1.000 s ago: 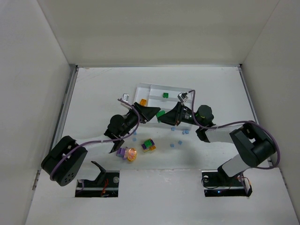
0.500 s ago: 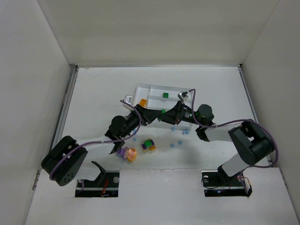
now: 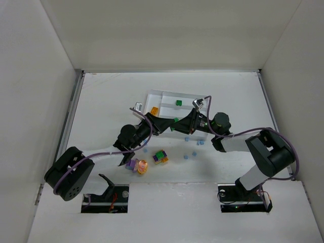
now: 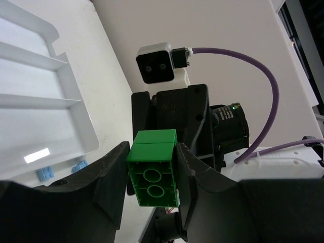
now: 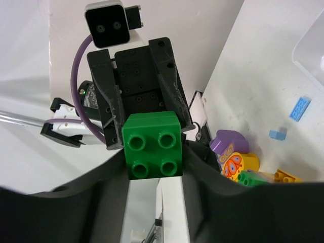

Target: Sort the legos into containers by color

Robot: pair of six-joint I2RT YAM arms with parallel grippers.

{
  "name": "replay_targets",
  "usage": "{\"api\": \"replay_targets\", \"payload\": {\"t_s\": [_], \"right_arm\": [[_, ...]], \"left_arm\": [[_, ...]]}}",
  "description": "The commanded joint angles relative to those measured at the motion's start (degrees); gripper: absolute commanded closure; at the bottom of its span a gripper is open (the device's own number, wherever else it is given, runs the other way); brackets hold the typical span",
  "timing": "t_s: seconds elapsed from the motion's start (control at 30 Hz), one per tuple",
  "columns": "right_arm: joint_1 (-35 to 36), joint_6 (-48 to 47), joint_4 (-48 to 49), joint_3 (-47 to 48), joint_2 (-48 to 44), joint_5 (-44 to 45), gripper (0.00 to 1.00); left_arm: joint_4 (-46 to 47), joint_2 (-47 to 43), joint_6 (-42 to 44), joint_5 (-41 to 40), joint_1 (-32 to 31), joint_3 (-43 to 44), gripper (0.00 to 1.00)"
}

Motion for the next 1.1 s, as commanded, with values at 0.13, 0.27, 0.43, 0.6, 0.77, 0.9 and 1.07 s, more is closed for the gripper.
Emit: {"api": "replay_targets", "payload": {"t_s": [0.13, 0.27, 0.43, 0.6, 0.77, 0.9, 1.07], "right_arm": [[-4.29, -1.57, 4.60, -1.78, -3.66, 0.92, 0.35], [-4.65, -2.36, 4.43, -2.31, -4.63, 0.65, 0.29], [-4.39, -2.28, 4.43, -0.65, -3.14, 0.83, 0.40], [-4.39, -1.93, 4.60, -0.20, -1.20, 1.09, 0.41], [-4.04, -1.93, 4.43, 0.32, -0.85, 1.00, 0.42], [-3.95, -1.75, 5.04, 0.41, -0.94, 1.27, 0.58], [-3.68, -1.40, 4.87, 1.11, -1.11, 0.92, 0.71]], "left_arm": [[1.94, -0.98, -0.63, 0.34, 0.88, 1.16, 0.79], [1.50, -0.71, -1.07, 0.51, 1.14, 1.16, 0.80], [1.23, -0.71, -1.60, 0.95, 0.70, 1.59, 0.80], [1.06, -1.15, -2.04, 0.95, 0.71, 1.60, 0.80], [1.06, -0.89, -2.04, 1.04, 0.44, 1.86, 0.80], [1.06, -1.15, -2.04, 1.04, 0.00, 1.95, 0.80], [1.41, -1.15, -2.13, 1.39, 0.35, 1.60, 0.80]]}}
